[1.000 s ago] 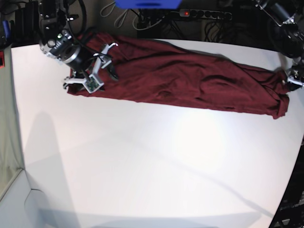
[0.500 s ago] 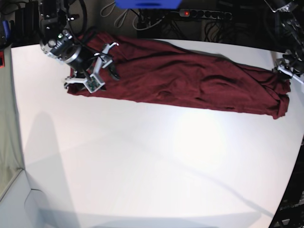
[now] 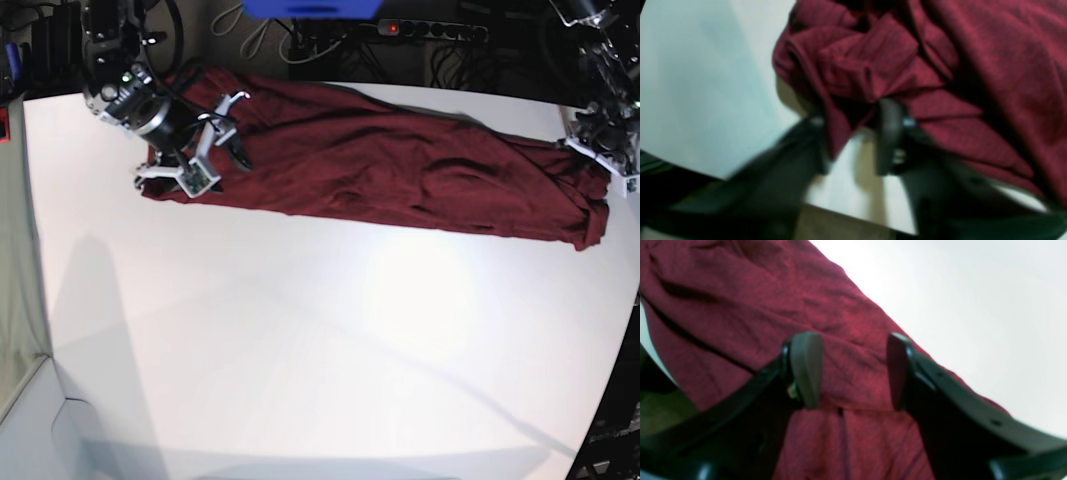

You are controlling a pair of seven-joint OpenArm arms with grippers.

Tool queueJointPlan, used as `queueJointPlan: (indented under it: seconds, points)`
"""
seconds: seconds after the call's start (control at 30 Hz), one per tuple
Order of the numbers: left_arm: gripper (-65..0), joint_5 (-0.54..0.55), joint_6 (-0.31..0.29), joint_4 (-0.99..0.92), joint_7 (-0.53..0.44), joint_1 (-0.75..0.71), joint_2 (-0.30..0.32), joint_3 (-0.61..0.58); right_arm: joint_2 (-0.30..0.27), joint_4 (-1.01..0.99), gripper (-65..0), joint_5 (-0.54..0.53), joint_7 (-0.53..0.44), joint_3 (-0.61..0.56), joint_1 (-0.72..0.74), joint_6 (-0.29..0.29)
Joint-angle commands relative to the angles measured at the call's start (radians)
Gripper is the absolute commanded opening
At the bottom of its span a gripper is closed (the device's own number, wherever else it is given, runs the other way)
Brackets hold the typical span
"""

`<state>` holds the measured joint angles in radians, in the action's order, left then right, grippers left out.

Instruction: Layout the t-shirt on the table in an organized manner, then fold the t-shirt properly

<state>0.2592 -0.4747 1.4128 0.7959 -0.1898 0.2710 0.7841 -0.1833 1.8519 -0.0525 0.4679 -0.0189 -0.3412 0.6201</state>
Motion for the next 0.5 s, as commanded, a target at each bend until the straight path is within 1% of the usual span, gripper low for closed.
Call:
queueJointPlan:
  seconds: [0.0,0.17,0.3,0.47]
  points:
    - [-52.9,0.009,0.0,0.015,-0.02,0.025,0.023,0.01,-0.008,0.016,-33.5,-0.014,-0.025,0.004,0.006,0.001]
    - [-65.0,0.01,0.006,0.027,-0.017,0.036,0.027,0.011,-0.008,0.012,-33.5,-0.014,-0.025,0.004,0.008,0.001]
    - [-64.8,0.01,0.006,0.027,-0.008,0.065,0.03,0.015,-0.008,0.012,-33.4,-0.014,-0.025,0.004,0.018,0.001]
    - [-64.6,0.01,0.008,0.027,-0.008,0.091,0.03,0.085,-0.009,0.01,-33.4,-0.013,-0.025,0.006,0.024,0.001]
